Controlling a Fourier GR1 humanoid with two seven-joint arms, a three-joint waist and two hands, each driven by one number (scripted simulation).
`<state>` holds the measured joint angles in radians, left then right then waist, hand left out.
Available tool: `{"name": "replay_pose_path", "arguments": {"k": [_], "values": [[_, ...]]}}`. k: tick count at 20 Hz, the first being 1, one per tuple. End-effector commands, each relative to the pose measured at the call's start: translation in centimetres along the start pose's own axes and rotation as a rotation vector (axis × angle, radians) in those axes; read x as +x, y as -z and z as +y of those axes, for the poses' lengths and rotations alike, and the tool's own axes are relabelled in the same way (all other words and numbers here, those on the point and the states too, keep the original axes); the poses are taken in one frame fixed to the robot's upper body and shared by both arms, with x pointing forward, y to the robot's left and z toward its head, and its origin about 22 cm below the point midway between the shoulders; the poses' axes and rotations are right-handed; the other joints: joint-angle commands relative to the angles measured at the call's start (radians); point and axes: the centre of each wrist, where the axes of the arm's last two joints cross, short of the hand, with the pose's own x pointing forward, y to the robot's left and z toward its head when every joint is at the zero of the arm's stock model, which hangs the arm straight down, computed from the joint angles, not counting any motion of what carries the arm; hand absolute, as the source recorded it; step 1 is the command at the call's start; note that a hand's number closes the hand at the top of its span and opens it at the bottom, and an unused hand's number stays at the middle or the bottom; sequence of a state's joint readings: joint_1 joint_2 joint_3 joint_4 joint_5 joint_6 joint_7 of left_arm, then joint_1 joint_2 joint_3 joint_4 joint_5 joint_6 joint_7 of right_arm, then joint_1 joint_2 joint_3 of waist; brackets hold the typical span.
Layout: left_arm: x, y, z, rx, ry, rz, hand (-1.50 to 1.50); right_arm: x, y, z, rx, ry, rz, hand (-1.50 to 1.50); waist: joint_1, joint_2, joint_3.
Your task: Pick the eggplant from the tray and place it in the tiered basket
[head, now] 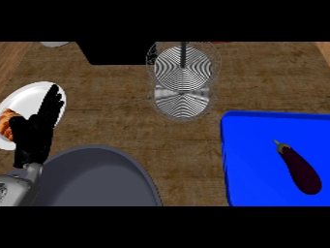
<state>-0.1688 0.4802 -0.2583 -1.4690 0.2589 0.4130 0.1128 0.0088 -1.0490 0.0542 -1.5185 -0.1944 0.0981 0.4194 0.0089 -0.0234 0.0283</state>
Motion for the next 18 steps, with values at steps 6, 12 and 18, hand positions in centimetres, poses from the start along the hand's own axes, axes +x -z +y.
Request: {"name": "replay_pose_path", "arguments": {"k": [6, 12, 18], "values": [[-5.1, -3.4, -3.1, -0.063, -0.036, 0.153, 0.0, 2.8, -0.4, 4.2, 0.013, -0.186, 0.088, -1.5, 0.021, 0.032, -0.032], [-5.5, -5.2, -2.9, -0.069, -0.04, 0.165, 0.0, 2.4, -0.5, 6.4, 0.066, -0.284, 0.2, -1.5, 0.026, 0.026, -0.031], [-5.8, -5.6, -3.4, -0.059, -0.044, 0.169, 0.0, 4.2, -0.2, 7.9, 0.116, -0.259, 0.186, -1.5, 0.016, 0.027, -0.03]]}}
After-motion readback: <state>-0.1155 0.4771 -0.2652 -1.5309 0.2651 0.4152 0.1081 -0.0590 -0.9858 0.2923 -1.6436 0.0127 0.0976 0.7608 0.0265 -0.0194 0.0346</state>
